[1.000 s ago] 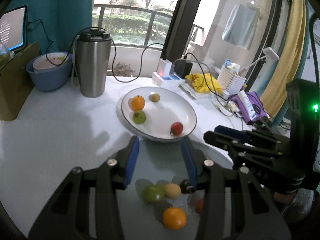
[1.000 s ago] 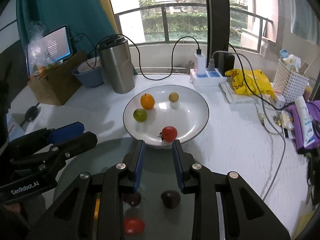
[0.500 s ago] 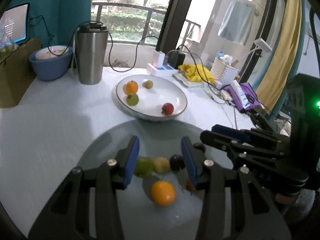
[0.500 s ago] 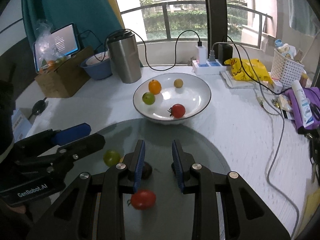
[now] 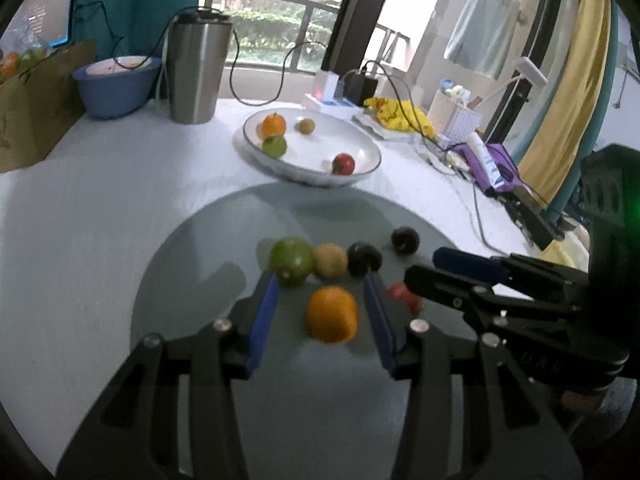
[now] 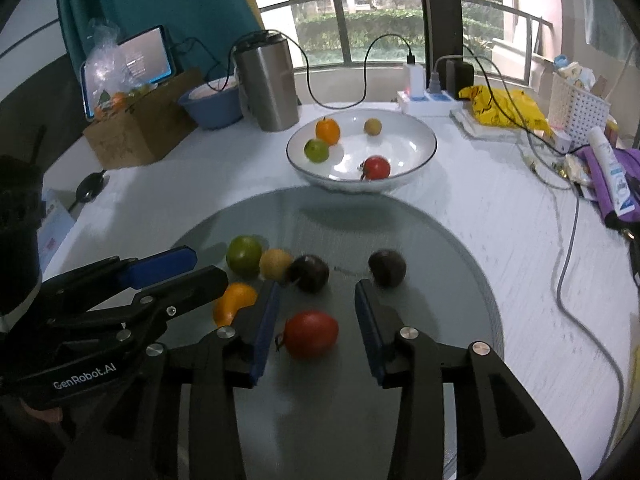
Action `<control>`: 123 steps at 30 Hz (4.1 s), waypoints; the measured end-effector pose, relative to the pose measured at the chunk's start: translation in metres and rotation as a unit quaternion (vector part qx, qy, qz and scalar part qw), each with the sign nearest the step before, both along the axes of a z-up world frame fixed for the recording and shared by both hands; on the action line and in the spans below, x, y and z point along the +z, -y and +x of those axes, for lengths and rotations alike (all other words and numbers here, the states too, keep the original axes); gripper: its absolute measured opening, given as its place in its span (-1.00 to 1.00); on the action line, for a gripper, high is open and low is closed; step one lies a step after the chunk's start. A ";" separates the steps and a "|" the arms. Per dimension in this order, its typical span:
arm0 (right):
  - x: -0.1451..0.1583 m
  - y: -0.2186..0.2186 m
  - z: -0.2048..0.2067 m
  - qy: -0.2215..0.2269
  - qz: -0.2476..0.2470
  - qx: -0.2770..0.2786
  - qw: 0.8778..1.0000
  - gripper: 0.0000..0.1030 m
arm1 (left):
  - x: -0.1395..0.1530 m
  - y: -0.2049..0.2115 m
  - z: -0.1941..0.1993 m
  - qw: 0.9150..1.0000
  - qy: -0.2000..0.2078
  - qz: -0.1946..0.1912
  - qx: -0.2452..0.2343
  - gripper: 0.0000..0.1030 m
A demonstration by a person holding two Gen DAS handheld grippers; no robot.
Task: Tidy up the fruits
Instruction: 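Grasp another orange with the left gripper while the right gripper grasps another red tomato, then lift the orange and tomato and carry both toward the white bowl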
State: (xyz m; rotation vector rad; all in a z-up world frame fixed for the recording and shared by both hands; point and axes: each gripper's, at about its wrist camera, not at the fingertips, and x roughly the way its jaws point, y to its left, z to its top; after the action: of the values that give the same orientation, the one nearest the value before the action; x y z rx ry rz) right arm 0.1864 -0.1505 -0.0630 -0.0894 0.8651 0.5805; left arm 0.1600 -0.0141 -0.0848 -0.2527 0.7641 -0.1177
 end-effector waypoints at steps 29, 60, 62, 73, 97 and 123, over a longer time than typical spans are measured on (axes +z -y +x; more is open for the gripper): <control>-0.025 0.019 0.005 -0.037 0.026 0.009 0.999 -0.31 | -0.026 0.023 0.011 0.998 -0.039 0.033 -0.030 -0.11; 0.010 0.031 0.040 0.000 0.032 -0.010 0.999 -0.30 | 0.013 0.014 0.028 0.998 0.006 0.039 -0.044 -0.33; 0.011 0.031 0.044 0.001 0.032 -0.011 0.999 -0.30 | 0.015 0.012 0.032 0.998 0.007 0.042 -0.045 -0.33; 0.019 0.027 0.071 0.008 0.033 -0.010 0.999 -0.30 | 0.025 0.009 0.062 0.997 0.019 0.049 -0.050 -0.33; 0.019 0.008 0.138 0.018 0.013 0.000 1.000 -0.30 | 0.024 0.003 0.145 0.995 0.027 0.070 -0.068 -0.33; 0.002 -0.014 0.221 0.020 0.005 -0.009 1.000 -0.31 | 0.007 -0.013 0.245 0.995 0.001 0.074 -0.066 -0.33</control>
State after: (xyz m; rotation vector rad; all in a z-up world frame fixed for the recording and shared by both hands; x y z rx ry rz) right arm 0.4072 -0.1363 -0.0605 -0.0832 0.8226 0.5647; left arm 0.4047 -0.0012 -0.0779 -0.0609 0.7843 -0.1858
